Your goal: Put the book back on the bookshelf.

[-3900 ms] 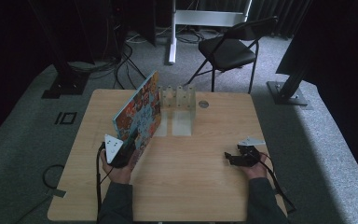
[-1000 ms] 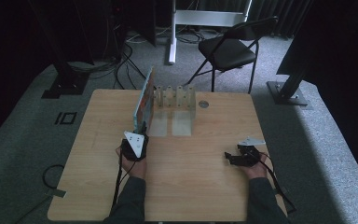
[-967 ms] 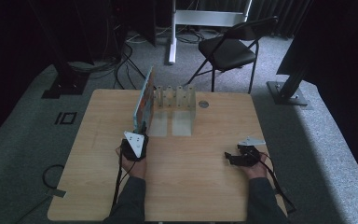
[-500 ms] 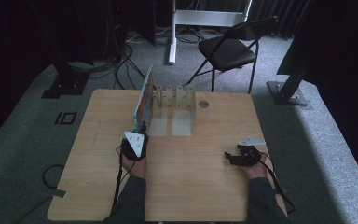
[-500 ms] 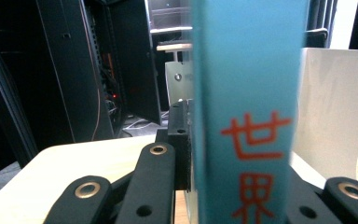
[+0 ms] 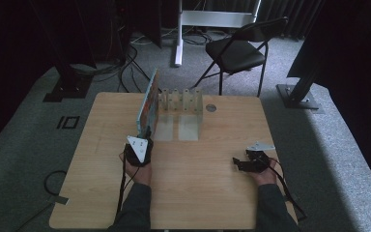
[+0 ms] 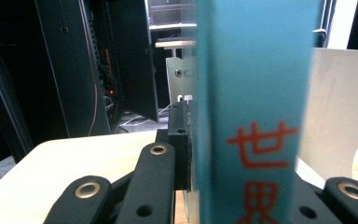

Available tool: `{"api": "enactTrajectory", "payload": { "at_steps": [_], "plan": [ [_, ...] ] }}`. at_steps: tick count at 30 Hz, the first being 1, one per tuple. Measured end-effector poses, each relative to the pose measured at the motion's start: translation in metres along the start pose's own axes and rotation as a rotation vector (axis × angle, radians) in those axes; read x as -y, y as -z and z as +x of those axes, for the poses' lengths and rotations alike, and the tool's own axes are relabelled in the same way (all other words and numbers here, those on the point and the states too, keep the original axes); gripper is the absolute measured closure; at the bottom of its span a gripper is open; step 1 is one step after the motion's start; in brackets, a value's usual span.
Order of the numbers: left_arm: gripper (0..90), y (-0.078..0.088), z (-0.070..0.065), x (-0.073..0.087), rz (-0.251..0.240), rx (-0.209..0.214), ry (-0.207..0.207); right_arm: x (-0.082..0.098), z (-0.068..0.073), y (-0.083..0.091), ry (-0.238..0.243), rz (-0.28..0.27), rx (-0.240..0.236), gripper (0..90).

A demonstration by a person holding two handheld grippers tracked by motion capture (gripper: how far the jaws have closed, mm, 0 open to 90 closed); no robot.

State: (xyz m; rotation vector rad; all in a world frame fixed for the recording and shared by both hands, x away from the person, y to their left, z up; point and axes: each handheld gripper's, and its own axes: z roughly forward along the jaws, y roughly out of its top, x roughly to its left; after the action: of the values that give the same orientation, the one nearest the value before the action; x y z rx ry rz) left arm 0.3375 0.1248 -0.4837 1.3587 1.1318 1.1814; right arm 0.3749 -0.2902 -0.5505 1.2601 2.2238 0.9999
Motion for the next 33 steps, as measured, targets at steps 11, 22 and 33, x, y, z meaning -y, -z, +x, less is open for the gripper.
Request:
{"api": "enactTrajectory", "payload": {
  "at_steps": [11, 22, 33],
  "plan": [
    [80.5, 0.0018, 0.0034, 0.0015, 0.005, 0.007, 0.006, -0.0001, 0.0004, 0.0, -0.001, 0.001, 0.002, 25.2],
    [80.7, 0.0042, 0.0061, 0.0041, 0.011, 0.018, 0.03, -0.0001, 0.0005, 0.0, -0.001, 0.001, 0.002, 25.2],
    [80.8, 0.0065, 0.01, 0.0071, 0.018, 0.025, 0.058, -0.0001, 0.0004, 0.0, 0.0, 0.001, 0.002, 25.2]
  ]
}}
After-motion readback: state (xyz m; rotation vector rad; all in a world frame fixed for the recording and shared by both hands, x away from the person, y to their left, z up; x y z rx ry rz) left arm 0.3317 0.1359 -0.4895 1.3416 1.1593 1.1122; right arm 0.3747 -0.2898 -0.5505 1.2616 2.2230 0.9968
